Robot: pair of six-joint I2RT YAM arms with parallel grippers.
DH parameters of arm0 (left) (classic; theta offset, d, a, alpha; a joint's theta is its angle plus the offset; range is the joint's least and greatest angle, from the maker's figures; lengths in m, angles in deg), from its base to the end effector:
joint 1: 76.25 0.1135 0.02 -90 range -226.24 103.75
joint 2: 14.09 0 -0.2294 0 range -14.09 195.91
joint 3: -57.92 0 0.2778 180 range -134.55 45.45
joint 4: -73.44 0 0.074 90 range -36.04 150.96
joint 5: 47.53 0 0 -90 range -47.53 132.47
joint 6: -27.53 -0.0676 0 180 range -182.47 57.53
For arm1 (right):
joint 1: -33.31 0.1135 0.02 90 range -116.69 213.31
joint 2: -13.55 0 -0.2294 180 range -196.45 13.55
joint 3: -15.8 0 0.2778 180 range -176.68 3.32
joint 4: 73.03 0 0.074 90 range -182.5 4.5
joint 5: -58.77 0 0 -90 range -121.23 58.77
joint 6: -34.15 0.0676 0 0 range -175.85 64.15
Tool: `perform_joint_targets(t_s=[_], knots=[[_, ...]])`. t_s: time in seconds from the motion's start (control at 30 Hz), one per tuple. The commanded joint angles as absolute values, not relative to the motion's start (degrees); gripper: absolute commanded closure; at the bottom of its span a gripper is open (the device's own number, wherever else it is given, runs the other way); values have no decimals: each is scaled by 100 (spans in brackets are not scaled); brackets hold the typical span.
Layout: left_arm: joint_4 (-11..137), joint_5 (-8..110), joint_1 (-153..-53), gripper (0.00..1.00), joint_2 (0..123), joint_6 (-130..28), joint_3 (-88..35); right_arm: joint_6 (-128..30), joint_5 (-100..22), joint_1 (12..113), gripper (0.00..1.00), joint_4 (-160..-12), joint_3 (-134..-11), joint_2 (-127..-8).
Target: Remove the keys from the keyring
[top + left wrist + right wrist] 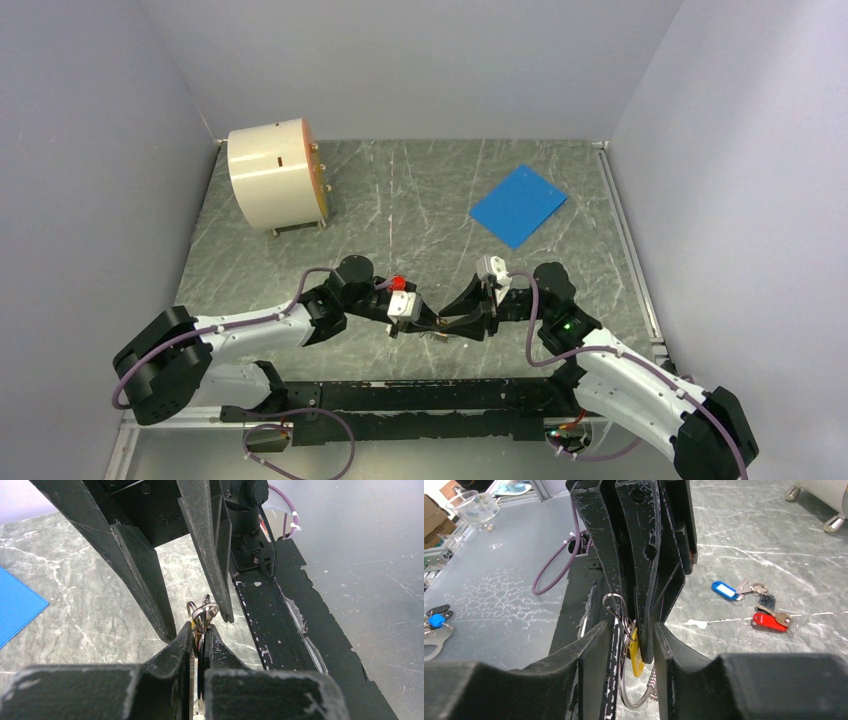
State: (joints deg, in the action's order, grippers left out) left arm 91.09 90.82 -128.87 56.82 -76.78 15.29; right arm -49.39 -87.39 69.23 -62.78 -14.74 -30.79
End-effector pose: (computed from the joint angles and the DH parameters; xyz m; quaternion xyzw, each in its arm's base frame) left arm 0.1459 -0.2742 0.1767 0.6053 0.4415 -0.4889 0.4469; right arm 0.1591 0.1846 0.2007 -0.4752 0.5398 0.5382 0.4394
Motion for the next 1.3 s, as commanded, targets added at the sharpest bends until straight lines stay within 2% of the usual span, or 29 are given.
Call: perform_joint_targets(t_s=[0.0, 0.1, 0.23, 0.3, 0.4, 0.57, 0.67, 0.8, 0.97, 1.27], knots=[[9338, 9442, -12869, 97, 5787, -7696, 1254, -4941, -9012, 6899, 62, -5908, -1716, -3161], [9299, 9373, -12863, 97, 5745, -7729, 1295, -4966, -8954, 6900, 72, -5949, -1690, -3124], [9163, 9149, -12870, 97, 5661, -7786, 1323, -5060, -8824, 6903, 93, -6132, -1713, -3097], [9150, 9030, -12869, 95, 5637, -7777, 1347, -5101, -8783, 6908, 100, -6215, -1731, -3117], [9267, 8716, -12864, 88, 5601, -7697, 1424, -5172, -8611, 6924, 100, -6334, -1750, -3115], [9368, 8309, -12863, 84, 5466, -7681, 1591, -5306, -8196, 6941, 100, -6553, -1729, -2985], [9336, 7940, -12863, 69, 5421, -7652, 1631, -5420, -7857, 7001, 100, -6717, -1738, -2917], [9364, 7294, -12863, 60, 5189, -7472, 1764, -5540, -7376, 7086, 100, -6895, -1710, -2831], [9122, 6584, -12867, 56, 4870, -7082, 1852, -5541, -7031, 7114, 100, -6905, -1663, -2818], [8833, 6131, -12863, 55, 4636, -5974, 1662, -5716, -6889, 7189, 100, -6974, -1707, -2935]])
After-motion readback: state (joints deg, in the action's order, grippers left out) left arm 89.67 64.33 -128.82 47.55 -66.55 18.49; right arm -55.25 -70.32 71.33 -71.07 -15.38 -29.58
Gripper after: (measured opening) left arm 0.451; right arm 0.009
